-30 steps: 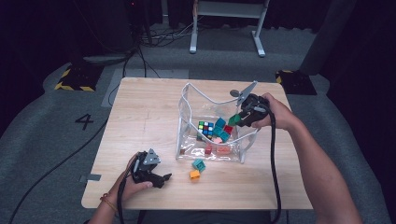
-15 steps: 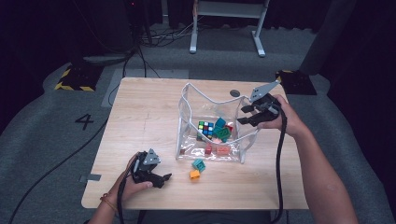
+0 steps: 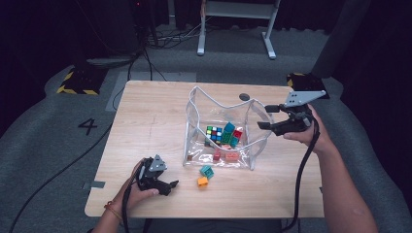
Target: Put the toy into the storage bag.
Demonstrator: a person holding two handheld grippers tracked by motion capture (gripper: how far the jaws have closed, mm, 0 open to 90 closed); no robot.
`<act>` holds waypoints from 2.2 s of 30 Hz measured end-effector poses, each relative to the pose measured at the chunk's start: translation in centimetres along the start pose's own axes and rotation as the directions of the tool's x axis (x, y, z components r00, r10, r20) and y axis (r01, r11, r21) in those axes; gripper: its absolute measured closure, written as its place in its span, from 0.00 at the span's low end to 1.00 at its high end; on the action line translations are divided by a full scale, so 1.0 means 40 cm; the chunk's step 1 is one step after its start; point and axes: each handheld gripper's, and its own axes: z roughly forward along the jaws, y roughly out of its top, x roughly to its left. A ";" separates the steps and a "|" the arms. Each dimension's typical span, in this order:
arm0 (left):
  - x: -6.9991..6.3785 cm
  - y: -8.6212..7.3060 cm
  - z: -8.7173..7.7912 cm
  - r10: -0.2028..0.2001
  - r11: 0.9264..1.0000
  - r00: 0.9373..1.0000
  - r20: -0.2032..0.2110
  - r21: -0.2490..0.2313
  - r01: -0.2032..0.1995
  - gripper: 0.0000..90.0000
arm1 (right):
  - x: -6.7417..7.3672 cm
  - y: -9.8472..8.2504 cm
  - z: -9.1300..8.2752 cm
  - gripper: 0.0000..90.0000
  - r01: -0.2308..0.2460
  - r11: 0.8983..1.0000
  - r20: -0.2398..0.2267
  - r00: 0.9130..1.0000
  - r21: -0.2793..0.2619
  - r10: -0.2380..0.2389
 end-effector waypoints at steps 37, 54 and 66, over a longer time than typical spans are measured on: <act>0.000 0.000 0.000 0.000 1.000 1.000 0.000 0.000 0.000 0.11 | 0.172 -0.325 0.008 0.35 -0.078 0.997 -0.054 0.995 0.019 0.079; 0.000 0.000 0.000 0.000 1.000 1.000 0.000 0.000 0.000 0.11 | 0.326 -0.344 0.199 0.38 -0.007 0.999 -0.248 0.969 0.040 0.016; -0.001 0.000 0.000 0.000 1.000 1.000 -0.004 -0.002 0.000 0.11 | 0.394 -0.274 0.346 0.43 0.064 0.998 -0.305 0.951 0.028 -0.052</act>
